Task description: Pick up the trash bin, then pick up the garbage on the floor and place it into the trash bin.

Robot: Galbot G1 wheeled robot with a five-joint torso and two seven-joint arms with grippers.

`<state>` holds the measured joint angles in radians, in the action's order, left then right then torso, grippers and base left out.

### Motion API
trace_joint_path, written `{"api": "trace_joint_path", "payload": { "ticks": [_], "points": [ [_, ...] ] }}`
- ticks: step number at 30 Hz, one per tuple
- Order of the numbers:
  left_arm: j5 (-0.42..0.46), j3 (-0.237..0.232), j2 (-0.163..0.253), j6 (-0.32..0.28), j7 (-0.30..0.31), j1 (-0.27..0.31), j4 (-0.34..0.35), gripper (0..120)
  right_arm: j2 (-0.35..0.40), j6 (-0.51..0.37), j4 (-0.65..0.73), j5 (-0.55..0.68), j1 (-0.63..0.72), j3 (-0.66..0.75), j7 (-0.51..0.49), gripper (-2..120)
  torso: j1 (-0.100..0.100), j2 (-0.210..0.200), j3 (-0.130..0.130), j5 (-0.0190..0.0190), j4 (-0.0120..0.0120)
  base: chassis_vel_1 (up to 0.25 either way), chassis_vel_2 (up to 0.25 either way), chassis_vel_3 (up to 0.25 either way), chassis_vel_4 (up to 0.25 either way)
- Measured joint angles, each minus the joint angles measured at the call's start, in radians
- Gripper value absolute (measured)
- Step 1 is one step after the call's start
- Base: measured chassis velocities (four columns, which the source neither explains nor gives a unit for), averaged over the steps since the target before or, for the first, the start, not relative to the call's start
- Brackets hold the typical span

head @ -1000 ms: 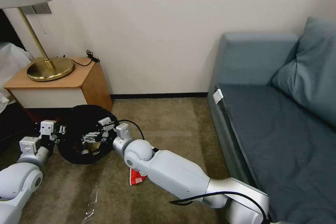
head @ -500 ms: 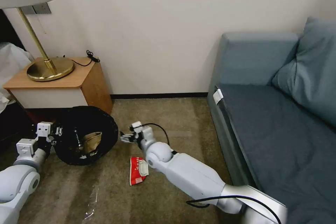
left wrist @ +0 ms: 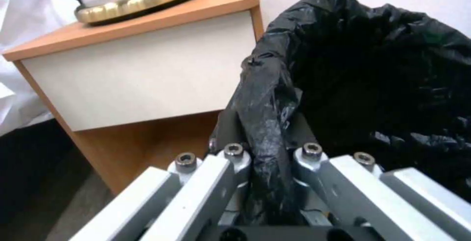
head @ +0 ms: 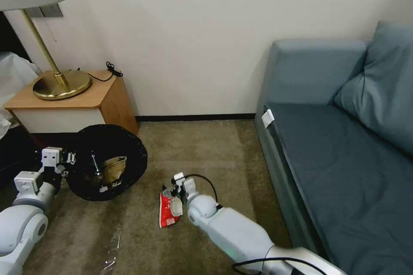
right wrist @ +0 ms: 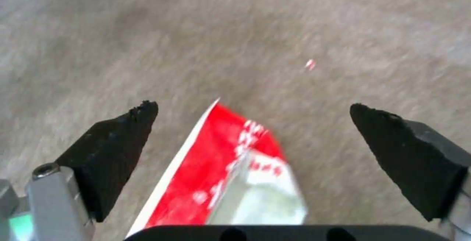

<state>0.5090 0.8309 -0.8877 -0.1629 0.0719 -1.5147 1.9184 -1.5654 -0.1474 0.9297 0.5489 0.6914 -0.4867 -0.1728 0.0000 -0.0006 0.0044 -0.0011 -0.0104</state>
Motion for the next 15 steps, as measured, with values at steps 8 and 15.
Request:
{"api": "trace_joint_path", "payload": {
  "ticks": [8, 15],
  "points": [
    [-0.014, 0.034, -0.023, 0.014, -0.019, -0.050, 0.024, 4, -0.020, 0.037, -0.067, -0.040, 0.029, 0.011, 0.037, 100, 0.000, 0.000, 0.000, 0.0000, 0.0000, 0.000, 0.000, 0.000, 0.000],
    [-0.025, 0.039, -0.037, 0.022, -0.026, -0.063, 0.023, 4, -0.035, 0.057, -0.105, -0.060, 0.046, 0.021, 0.056, 100, 0.000, 0.000, 0.000, 0.0000, 0.0000, 0.000, 0.000, 0.000, 0.000]
  ]
}}
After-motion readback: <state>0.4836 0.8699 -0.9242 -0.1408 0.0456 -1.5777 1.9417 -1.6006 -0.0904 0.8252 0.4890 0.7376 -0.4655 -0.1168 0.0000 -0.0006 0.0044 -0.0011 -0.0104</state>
